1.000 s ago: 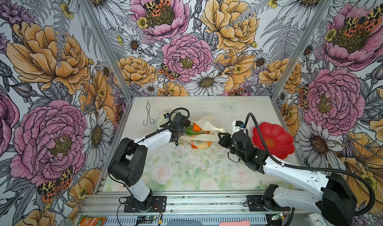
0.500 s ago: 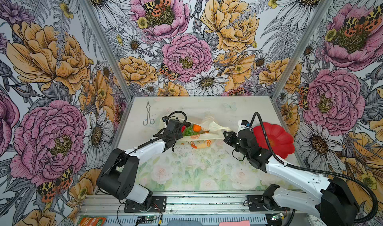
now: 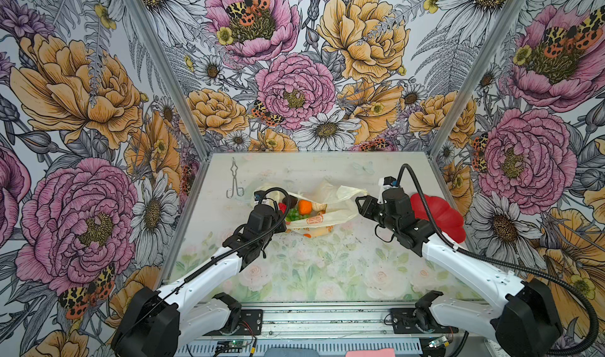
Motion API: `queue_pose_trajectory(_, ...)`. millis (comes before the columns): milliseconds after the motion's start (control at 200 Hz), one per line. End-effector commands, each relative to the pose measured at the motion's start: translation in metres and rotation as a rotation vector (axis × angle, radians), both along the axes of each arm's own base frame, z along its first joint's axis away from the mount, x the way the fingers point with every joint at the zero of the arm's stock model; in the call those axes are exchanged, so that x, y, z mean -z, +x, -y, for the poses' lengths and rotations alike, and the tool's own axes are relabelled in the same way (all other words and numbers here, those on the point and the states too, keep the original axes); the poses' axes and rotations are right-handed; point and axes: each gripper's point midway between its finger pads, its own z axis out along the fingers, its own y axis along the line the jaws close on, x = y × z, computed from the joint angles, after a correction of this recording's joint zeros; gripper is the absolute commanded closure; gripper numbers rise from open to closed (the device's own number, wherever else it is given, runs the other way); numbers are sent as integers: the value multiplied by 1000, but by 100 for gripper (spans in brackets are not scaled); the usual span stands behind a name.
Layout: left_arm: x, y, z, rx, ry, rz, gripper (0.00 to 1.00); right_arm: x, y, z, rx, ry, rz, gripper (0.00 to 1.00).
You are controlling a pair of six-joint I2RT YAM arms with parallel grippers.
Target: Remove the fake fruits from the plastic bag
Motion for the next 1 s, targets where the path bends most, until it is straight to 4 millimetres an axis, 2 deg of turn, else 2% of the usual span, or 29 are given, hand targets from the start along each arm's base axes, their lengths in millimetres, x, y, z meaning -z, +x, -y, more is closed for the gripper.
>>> queue_pose_trajectory(0,-11,1,3,42,14,20,100,-34,-29,5,-89,-275,126,43)
queue_pose_trajectory(190,-19,5,2,43,23,18,100,-70,-84,15,-155,-468,240,39)
queue_pose_trajectory(250,-20,6,1,40,18,16,100,-76,-96,16,-176,-495,258,39)
queue_pose_trajectory(350,-22,8,1,43,18,11,100,-88,-116,5,-252,-511,310,40)
queue_pose_trajectory(460,-21,7,1,46,22,6,100,-95,-132,-27,-355,-536,355,40)
queue_pose_trajectory(585,-20,6,1,49,17,4,100,-74,-119,-74,-389,-609,292,42)
queue_pose_trajectory(666,-18,6,2,50,13,-1,100,-46,-102,-106,-413,-636,215,43)
queue_pose_trajectory(736,-18,5,2,49,13,-5,100,-26,-86,-122,-425,-641,153,45)
queue_pose_trajectory(851,-18,2,1,51,3,0,100,-7,-57,-131,-402,-658,96,46)
queue_pose_trajectory(996,-14,-2,2,60,-5,-4,100,15,-8,-126,-331,-670,20,49)
